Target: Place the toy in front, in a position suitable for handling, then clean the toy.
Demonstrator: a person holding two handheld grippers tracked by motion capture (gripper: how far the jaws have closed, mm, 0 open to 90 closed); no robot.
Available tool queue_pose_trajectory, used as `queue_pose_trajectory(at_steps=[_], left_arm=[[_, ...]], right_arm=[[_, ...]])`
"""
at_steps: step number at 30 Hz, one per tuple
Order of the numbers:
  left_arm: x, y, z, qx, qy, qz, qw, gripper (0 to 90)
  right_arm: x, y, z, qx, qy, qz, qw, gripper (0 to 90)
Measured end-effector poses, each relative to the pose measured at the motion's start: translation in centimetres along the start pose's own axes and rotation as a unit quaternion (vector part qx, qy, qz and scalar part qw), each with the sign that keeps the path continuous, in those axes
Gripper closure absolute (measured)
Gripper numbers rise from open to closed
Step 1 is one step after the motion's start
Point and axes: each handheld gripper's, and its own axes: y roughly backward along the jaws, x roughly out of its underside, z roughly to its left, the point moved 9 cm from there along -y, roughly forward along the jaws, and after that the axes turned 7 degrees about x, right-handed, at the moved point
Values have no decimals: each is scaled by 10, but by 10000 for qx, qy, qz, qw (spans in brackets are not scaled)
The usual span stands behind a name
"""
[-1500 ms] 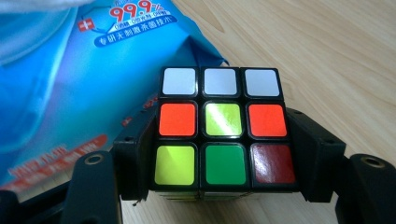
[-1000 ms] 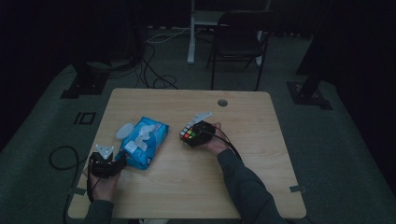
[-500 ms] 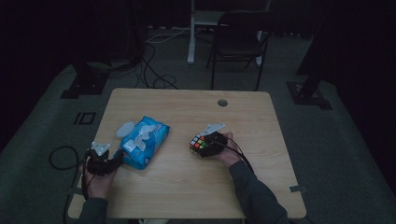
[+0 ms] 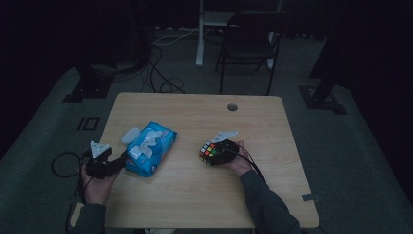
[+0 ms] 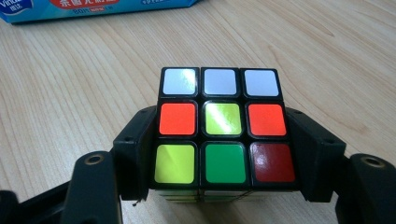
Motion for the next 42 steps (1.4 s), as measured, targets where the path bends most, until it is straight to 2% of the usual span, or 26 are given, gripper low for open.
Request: queue_pose_trajectory(at_steps=[3,6,10,13,17,19,21,24,26,28,30,33,36,38,40,42], left_arm=[[-7,-5,-10,97,-240,7,9997,397],[-15,-13,-23,314,-422,23,9986,416],[-29,-24,-39,587,-662,37,9961,446],[-40,-33,-49,717,-804,68,9942,476],[-55,-42,-56,1046,-612,-13,9926,505],[-61,-45,-56,1121,-561,-21,9921,527],[-64,-49,-55,1125,-565,15,9920,550],[-65,-54,-55,1049,-701,161,9919,603],[-63,-59,-57,1045,-842,288,9905,621],[-58,-64,-63,1071,-980,424,9885,591],[-52,-71,-66,987,-1106,596,9872,530],[-45,-84,-63,824,-1136,820,9867,515],[-39,-91,-60,747,-1176,997,9852,660],[-40,-90,-63,924,-1162,985,9840,776],[-42,-86,-66,923,-1239,970,9832,878],[-47,-79,-74,1159,-1175,857,9826,894]], right_arm=[[0,0,0,11,20,-10,10000,336],[1,0,0,8,0,-30,10000,335],[1,0,0,23,-1,-39,10000,336],[1,0,1,26,-8,-48,10000,336],[1,0,0,28,-18,-51,10000,336],[1,0,0,28,-24,-61,10000,335],[1,0,0,19,-57,-70,10000,335],[1,-1,1,27,-64,-71,10000,335],[2,-1,1,27,-74,-72,9999,334],[2,-1,1,29,-90,-92,9999,334],[2,-1,0,26,-100,-99,9999,333],[2,-1,0,12,-113,-96,9999,333],[2,-1,1,24,-106,-107,9999,333],[2,-1,0,8,-104,-125,9999,333],[2,-1,0,5,-116,-128,9999,333],[2,-1,0,14,-116,-132,9998,333]])
